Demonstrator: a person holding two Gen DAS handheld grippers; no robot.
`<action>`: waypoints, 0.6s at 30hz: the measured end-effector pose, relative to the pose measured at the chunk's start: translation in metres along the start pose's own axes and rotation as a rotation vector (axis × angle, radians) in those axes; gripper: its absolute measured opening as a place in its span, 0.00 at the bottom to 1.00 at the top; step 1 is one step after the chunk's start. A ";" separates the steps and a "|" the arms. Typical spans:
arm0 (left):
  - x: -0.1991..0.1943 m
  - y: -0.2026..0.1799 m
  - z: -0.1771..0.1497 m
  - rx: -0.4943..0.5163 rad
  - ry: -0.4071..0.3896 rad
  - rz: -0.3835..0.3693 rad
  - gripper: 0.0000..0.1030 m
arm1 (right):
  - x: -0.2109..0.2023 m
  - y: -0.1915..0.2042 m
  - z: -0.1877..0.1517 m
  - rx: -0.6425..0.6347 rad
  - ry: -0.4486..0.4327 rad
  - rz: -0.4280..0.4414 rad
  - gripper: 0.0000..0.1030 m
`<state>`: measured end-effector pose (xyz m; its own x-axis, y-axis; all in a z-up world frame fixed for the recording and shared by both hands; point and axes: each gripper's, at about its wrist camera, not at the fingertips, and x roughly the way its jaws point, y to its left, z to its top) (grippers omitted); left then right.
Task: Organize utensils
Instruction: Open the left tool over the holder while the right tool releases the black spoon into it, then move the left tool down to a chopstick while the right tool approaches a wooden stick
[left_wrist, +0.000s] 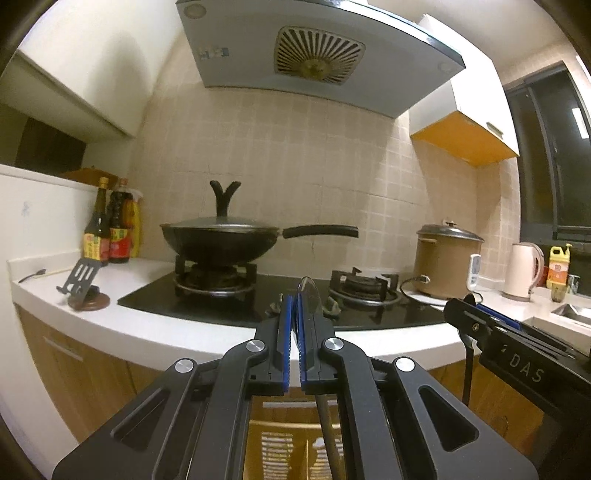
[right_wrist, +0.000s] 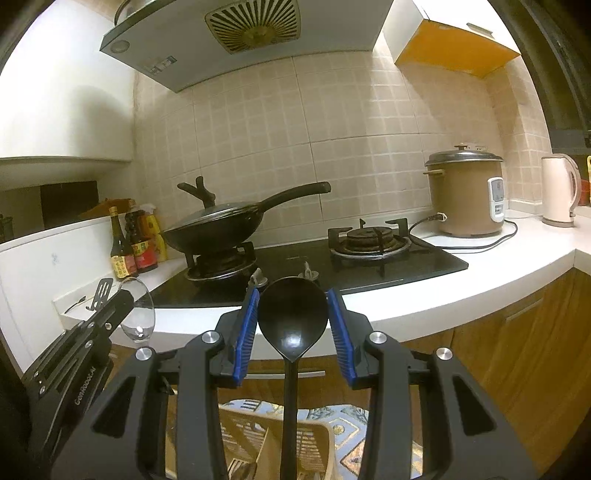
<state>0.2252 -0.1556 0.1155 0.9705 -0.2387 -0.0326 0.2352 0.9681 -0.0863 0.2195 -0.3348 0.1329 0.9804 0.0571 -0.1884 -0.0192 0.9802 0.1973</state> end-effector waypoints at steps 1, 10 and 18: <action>-0.001 0.000 -0.001 -0.003 0.007 -0.009 0.02 | -0.002 0.000 -0.001 -0.005 0.007 0.002 0.34; -0.030 0.023 0.005 -0.078 0.102 -0.114 0.20 | -0.034 0.002 -0.009 -0.040 0.125 0.058 0.58; -0.074 0.065 0.017 -0.156 0.241 -0.171 0.24 | -0.088 0.010 -0.010 -0.075 0.254 0.041 0.58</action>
<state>0.1692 -0.0732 0.1292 0.8731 -0.4257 -0.2374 0.3646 0.8937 -0.2616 0.1306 -0.3286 0.1420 0.8981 0.1337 -0.4190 -0.0820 0.9869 0.1393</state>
